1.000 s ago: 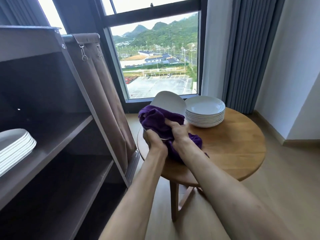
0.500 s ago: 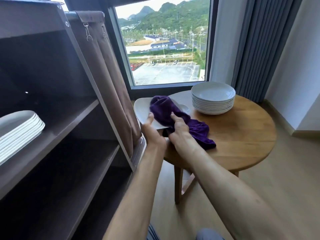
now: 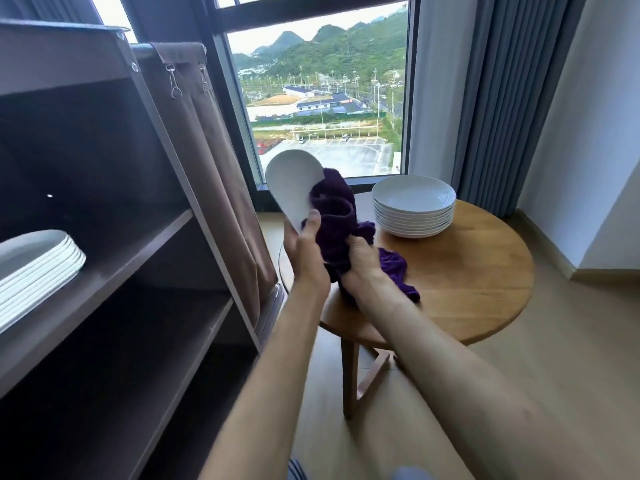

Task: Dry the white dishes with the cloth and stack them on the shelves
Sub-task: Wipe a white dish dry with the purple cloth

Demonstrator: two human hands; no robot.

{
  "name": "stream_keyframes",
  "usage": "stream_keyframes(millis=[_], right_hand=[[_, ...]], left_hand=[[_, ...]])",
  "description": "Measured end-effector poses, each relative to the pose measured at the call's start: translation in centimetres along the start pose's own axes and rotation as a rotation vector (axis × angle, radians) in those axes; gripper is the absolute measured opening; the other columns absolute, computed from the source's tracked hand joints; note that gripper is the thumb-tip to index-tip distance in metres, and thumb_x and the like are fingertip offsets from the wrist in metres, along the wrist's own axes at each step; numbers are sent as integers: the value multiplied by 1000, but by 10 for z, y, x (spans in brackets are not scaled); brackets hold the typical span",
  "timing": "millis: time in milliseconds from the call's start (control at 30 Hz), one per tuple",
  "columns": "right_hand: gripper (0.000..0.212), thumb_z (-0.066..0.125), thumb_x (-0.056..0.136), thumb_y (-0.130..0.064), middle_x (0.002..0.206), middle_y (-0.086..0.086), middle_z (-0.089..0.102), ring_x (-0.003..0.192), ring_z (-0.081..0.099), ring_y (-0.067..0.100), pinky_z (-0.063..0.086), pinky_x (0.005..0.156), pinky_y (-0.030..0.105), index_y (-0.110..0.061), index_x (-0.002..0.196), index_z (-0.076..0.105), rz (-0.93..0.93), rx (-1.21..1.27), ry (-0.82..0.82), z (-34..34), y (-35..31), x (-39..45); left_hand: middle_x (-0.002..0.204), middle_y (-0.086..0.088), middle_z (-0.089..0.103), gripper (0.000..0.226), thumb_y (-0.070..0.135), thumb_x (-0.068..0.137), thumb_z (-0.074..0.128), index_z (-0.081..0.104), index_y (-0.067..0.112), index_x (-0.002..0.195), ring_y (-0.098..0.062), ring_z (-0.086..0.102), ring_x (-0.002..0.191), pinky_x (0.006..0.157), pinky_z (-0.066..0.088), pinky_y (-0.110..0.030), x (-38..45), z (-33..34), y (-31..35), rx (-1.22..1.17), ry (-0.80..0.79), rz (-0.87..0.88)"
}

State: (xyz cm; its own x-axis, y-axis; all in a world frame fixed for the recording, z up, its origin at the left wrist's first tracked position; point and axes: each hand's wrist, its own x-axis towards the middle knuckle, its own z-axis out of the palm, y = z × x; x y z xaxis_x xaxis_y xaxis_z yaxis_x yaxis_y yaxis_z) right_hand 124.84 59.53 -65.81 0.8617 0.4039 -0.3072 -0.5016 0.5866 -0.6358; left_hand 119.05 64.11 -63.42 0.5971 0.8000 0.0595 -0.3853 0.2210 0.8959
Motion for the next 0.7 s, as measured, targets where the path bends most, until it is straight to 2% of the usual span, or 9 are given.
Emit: stream_keyframes(millis=[67,133,200,267,333,400,467,567,700], right_hand=[[24,63,83,13,98,23,68,73,68,32,60,66,40,7,106,65,15,-27,-27,-3,13,-9],[38,71,81,10,95,22,70,67,71,27,59,58,34,13,118,63,15,-62,-58,-10,22,-19],[52,77,78,2,103,22,73,81,75,29,62,70,38,7,127,59,32,-60,-88,-15,31,-20],[70,82,73,-4,117,24,69,103,71,38,57,93,51,0,136,51,29,-70,-92,-15,34,-20],[88,83,74,-7,125,23,66,110,68,39,54,98,56,-5,148,36,-53,-169,-57,-13,34,-16],[105,79,77,-21,139,17,58,121,62,33,50,104,52,-17,159,14,-135,-316,-33,-13,30,-16],[100,61,78,-29,145,13,49,127,54,30,45,108,47,-21,161,6,-291,-511,-6,-11,24,-18],[60,53,93,-23,136,13,50,114,55,30,44,99,42,-18,150,33,-604,-745,39,-10,14,-18],[47,56,101,-31,136,17,50,110,57,34,46,94,48,-14,141,38,-721,-870,32,5,-19,-7]], left_hand=[[113,-8,72,21,32,106,51,66,20,114,-30,69,107,98,57,-48,1,7,-9,-2,120,-15],[96,5,76,27,40,109,43,66,28,99,-17,73,98,88,60,-38,5,4,-10,-8,129,24],[85,16,76,31,46,109,40,65,32,96,-2,72,85,73,56,-20,3,2,-7,71,92,78],[90,11,74,26,47,107,45,64,33,95,-6,71,87,73,55,-21,-1,3,-8,180,37,108],[94,8,70,11,38,104,56,60,35,94,-6,68,87,73,55,-21,-2,2,-4,268,-10,142],[95,10,66,13,29,104,55,56,37,94,-4,66,87,69,53,-16,-2,0,0,314,-22,165],[98,5,66,16,33,106,46,56,39,96,-11,65,91,68,55,-17,-6,-2,6,371,-82,192],[102,-5,67,27,46,98,36,60,34,105,-22,64,97,79,59,-35,-16,-1,11,503,-207,235],[102,11,63,35,41,108,34,56,28,131,-11,60,100,91,52,-37,-25,-6,14,599,-219,222]])
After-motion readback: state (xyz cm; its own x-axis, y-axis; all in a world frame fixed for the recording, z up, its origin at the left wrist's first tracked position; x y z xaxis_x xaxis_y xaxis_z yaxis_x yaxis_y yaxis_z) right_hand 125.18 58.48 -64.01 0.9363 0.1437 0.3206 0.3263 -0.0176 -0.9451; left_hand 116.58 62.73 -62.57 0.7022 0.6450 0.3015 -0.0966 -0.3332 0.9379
